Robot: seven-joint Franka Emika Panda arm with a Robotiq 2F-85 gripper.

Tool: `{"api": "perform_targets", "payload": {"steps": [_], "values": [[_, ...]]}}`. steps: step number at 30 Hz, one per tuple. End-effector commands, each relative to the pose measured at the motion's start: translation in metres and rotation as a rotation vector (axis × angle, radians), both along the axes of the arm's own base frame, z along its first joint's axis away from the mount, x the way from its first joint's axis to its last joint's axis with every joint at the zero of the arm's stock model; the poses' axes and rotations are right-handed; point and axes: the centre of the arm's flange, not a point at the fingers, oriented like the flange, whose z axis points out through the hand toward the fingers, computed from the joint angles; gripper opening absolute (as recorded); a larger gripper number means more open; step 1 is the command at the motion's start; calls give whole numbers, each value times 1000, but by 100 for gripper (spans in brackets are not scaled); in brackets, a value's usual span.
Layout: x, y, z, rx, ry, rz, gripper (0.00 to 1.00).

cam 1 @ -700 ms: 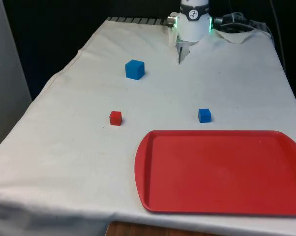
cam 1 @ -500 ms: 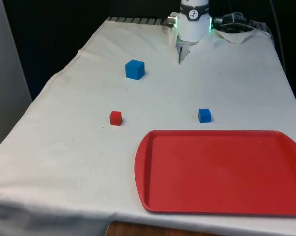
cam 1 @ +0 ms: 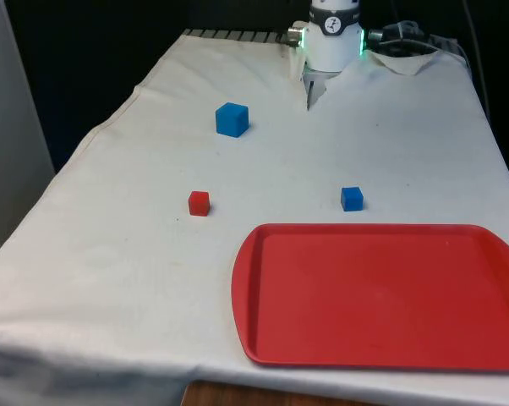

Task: Pick up the largest block and place it onto the tray.

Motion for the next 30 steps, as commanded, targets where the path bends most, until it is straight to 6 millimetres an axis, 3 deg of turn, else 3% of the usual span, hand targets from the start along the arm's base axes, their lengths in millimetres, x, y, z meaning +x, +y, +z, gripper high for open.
{"api": "perform_targets", "payload": {"steps": [1,30], "values": [[-7,-5,-2,-9,-17,2,100],[-55,-60,-70,7,1,53,100]]}}
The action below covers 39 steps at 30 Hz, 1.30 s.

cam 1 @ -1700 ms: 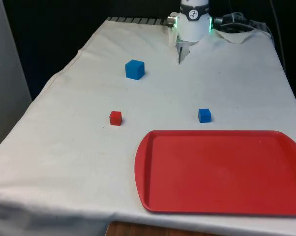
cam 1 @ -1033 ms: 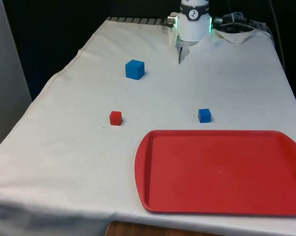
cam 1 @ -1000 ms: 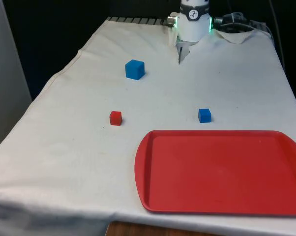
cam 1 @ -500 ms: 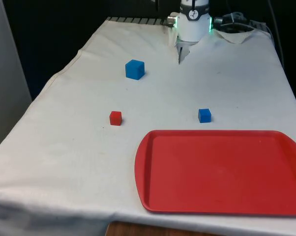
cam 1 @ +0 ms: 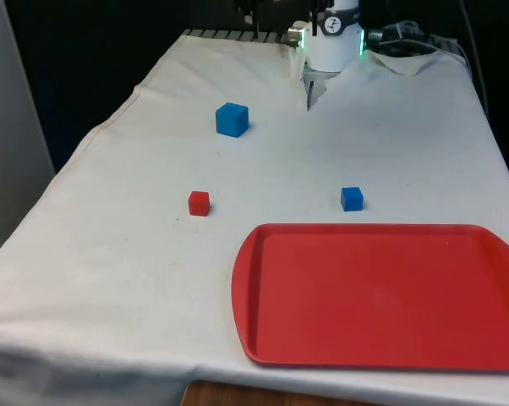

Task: Pick up the largest block and place it onto the tray.

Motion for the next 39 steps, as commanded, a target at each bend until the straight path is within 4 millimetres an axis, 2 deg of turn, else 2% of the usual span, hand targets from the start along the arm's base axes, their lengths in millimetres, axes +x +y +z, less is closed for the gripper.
{"api": "perform_targets", "payload": {"steps": [1,24,39], "values": [[-3,-3,-1,-7,-12,3,100],[-38,-26,-36,28,-113,8,100],[-70,-55,-63,1,-173,12,100]]}}
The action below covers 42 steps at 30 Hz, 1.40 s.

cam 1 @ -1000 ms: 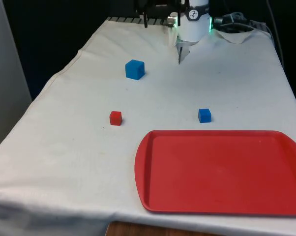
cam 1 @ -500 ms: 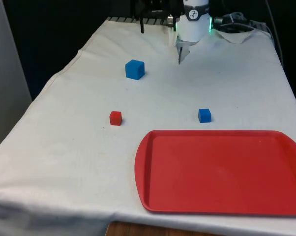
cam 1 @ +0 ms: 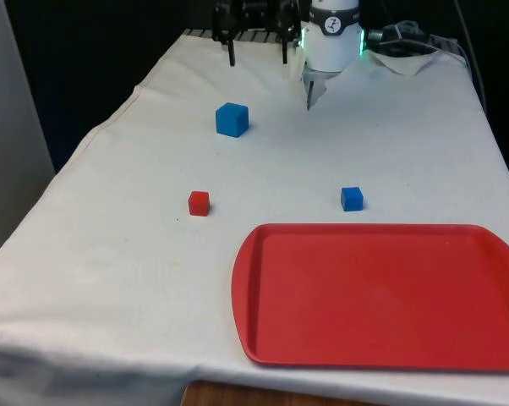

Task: Pick up the largest block and place it onto the tray.

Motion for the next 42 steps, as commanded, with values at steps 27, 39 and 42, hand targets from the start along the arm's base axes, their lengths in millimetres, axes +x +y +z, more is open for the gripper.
{"api": "perform_targets", "payload": {"steps": [27,39,42], "values": [[-30,-14,-55,-62,-41,-96,100],[-31,-26,-64,-80,-36,-161,100],[-31,-28,-64,-80,-35,-171,100]]}}
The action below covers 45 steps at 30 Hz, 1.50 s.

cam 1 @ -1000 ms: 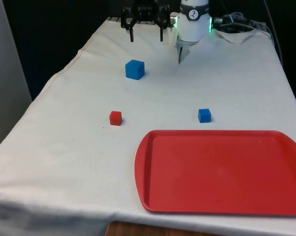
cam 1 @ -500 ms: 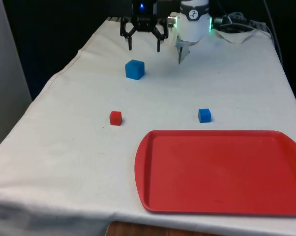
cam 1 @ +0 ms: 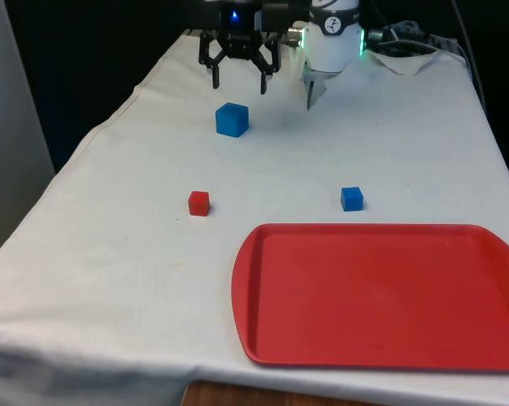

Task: Pick up the largest block and place it onto the tray.

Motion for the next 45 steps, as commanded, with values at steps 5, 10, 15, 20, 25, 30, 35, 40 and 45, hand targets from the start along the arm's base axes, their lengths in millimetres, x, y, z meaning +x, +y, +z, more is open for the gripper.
{"api": "perform_targets", "payload": {"steps": [5,10,15,20,25,30,35,40,45], "values": [[-3,-3,-2,10,-3,-33,100],[-10,-3,-7,23,2,-50,100],[-18,-6,-14,28,11,-66,100],[-27,-9,-22,25,21,-83,100],[-33,-10,-31,20,25,-107,100],[-34,-13,-36,11,23,-126,100],[-36,-16,-41,-4,16,-150,100],[-37,-20,-47,-18,15,-174,100],[-38,-20,-49,-23,11,-190,100]]}}
